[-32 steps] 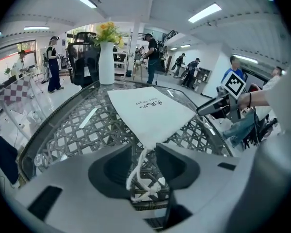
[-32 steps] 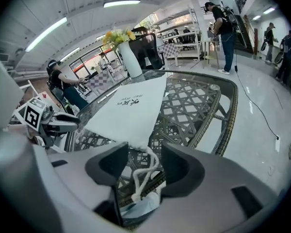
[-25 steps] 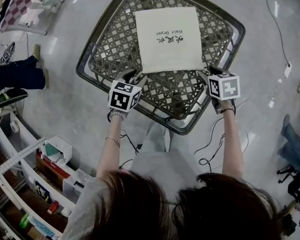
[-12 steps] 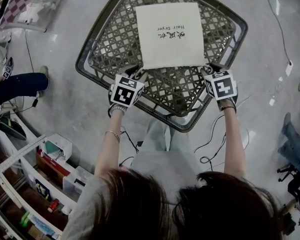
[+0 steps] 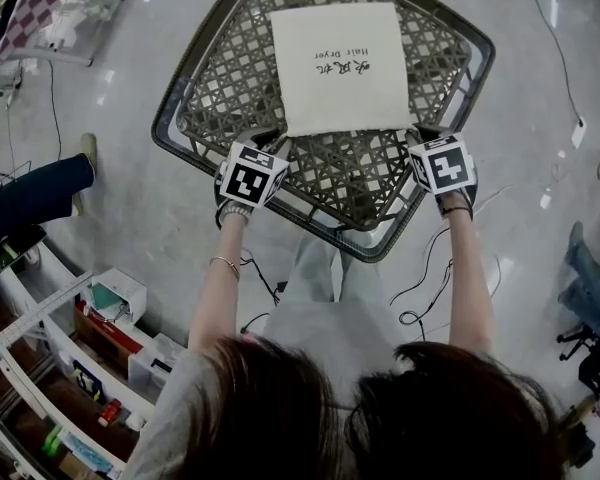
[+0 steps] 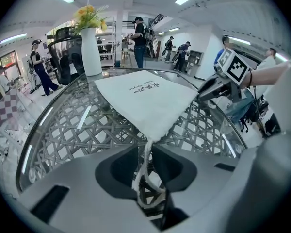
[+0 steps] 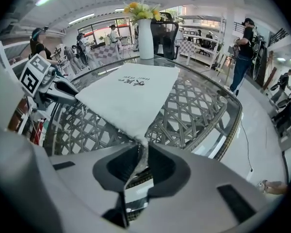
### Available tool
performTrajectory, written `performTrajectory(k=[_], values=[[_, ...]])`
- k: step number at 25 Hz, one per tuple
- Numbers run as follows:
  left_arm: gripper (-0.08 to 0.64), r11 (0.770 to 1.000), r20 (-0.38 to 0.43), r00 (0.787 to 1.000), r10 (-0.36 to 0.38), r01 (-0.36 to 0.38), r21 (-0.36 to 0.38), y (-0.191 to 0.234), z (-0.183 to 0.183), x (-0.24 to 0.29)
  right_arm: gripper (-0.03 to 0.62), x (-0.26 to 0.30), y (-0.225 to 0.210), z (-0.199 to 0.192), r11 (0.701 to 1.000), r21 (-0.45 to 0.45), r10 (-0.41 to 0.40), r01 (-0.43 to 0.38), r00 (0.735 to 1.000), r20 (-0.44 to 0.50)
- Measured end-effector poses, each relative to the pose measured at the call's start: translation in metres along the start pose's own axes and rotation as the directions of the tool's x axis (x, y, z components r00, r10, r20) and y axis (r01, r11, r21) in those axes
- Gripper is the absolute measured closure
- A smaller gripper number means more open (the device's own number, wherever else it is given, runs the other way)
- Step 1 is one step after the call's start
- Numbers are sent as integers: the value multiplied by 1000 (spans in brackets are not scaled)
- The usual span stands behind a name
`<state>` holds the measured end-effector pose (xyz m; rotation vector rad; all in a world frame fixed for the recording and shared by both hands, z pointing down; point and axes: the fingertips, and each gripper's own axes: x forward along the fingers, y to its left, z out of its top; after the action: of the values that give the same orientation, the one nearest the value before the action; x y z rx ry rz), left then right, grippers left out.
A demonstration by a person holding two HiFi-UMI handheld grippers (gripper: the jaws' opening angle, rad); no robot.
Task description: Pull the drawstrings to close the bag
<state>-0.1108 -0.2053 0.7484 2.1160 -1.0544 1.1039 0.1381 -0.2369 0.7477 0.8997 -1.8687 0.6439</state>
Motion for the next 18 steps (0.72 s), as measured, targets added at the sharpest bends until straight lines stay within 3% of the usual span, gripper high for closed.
performTrajectory(k=[4,18], values=[[466,1000,-11,1000,-7,7,-1,1,1,-1,554,-2,-5,1,1000,7,-11,11,1000,-21],[520,1000,-28,999,-22,22,-2,-1,1,2,563,0,-7,1,1000,20,-5,6,998,-64]])
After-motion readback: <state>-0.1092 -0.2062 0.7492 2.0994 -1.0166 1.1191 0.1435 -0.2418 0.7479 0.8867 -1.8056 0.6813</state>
